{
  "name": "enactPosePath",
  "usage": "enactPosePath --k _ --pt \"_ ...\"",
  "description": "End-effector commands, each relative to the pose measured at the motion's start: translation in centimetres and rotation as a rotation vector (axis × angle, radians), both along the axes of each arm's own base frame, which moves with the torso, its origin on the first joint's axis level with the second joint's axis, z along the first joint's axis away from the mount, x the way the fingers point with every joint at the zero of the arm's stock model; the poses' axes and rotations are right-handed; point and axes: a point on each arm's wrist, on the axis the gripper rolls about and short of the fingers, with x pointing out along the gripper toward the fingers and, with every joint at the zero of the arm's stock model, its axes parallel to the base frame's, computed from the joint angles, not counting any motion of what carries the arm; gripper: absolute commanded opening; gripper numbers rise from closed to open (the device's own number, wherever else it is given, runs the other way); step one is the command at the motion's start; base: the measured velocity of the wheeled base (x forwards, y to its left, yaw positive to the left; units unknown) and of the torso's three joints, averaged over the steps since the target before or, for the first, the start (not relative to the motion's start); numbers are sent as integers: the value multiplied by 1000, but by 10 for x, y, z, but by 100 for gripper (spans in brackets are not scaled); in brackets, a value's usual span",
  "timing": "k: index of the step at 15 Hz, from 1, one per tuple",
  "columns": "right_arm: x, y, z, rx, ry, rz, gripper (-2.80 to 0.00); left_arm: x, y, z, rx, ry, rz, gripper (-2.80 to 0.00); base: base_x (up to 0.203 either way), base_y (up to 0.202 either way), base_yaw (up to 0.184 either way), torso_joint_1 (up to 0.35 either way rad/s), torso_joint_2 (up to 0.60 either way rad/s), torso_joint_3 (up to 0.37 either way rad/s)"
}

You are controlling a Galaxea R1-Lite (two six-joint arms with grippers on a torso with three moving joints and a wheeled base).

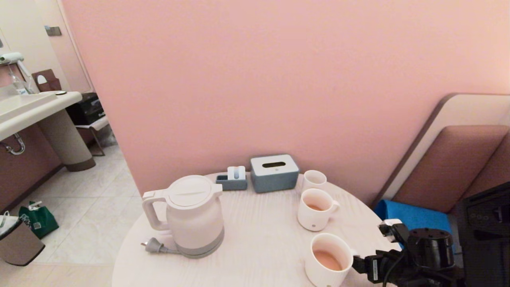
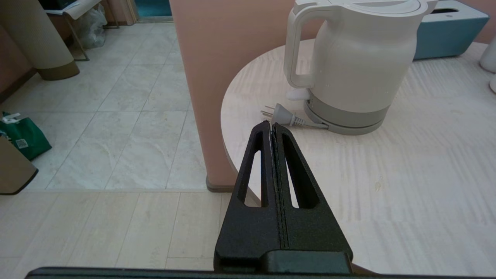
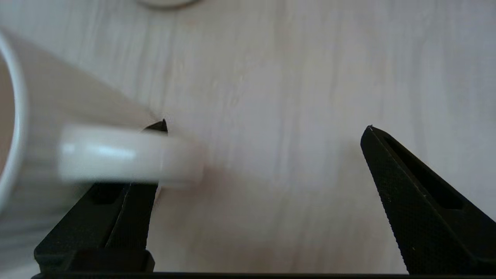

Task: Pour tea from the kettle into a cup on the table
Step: Pick up the cup

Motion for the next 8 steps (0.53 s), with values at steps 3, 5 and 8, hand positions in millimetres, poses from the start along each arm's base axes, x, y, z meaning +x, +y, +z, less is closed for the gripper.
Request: enactPosePath --k 3,5,8 --pt "8 1 4 15 -60 -7 0 0 0 0 0 1 1 -280 0 0 0 0 0 0" --pt "8 1 4 19 -57 -11 0 0 0 0 0 1 1 -280 0 0 0 0 0 0" --pt "10 2 5 32 -65 -19 0 0 0 0 0 1 1 -280 0 0 0 0 0 0"
